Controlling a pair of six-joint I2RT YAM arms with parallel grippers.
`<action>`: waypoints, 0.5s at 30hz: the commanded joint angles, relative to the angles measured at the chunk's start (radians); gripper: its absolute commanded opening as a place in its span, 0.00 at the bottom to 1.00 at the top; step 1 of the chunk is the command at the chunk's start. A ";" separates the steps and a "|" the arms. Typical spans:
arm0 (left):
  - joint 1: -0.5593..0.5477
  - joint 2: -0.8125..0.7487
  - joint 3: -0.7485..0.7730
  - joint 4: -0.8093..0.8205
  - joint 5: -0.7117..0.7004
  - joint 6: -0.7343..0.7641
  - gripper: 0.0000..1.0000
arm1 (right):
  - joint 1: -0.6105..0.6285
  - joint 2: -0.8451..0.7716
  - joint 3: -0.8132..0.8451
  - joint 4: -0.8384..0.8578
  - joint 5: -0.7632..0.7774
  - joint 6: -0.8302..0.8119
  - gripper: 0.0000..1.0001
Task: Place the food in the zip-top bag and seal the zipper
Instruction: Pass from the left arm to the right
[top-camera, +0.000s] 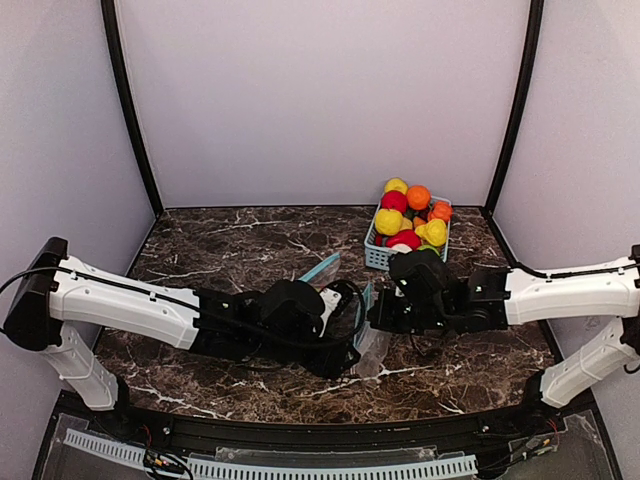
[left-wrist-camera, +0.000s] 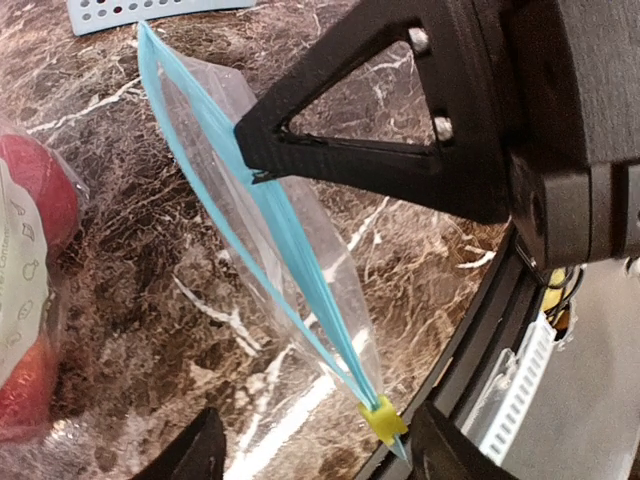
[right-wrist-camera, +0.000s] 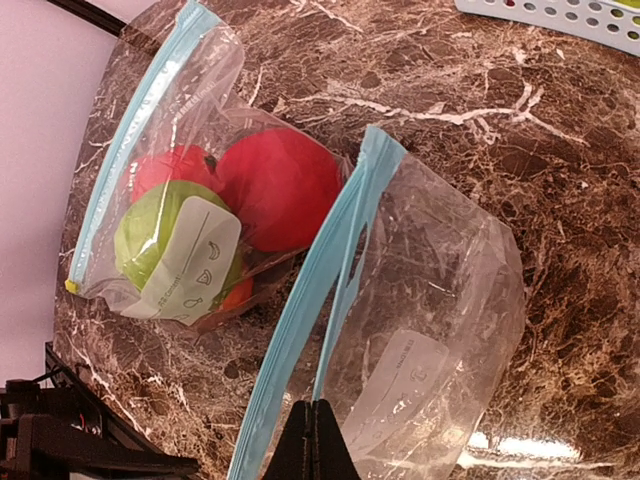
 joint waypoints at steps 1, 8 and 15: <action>0.002 -0.064 -0.010 0.041 0.062 -0.030 0.67 | -0.006 -0.081 -0.067 0.109 -0.010 -0.047 0.00; 0.065 -0.074 0.017 0.067 0.169 -0.097 0.76 | -0.006 -0.160 -0.154 0.233 -0.058 -0.136 0.00; 0.158 -0.034 0.008 0.183 0.232 -0.169 0.77 | -0.004 -0.216 -0.202 0.304 -0.069 -0.189 0.00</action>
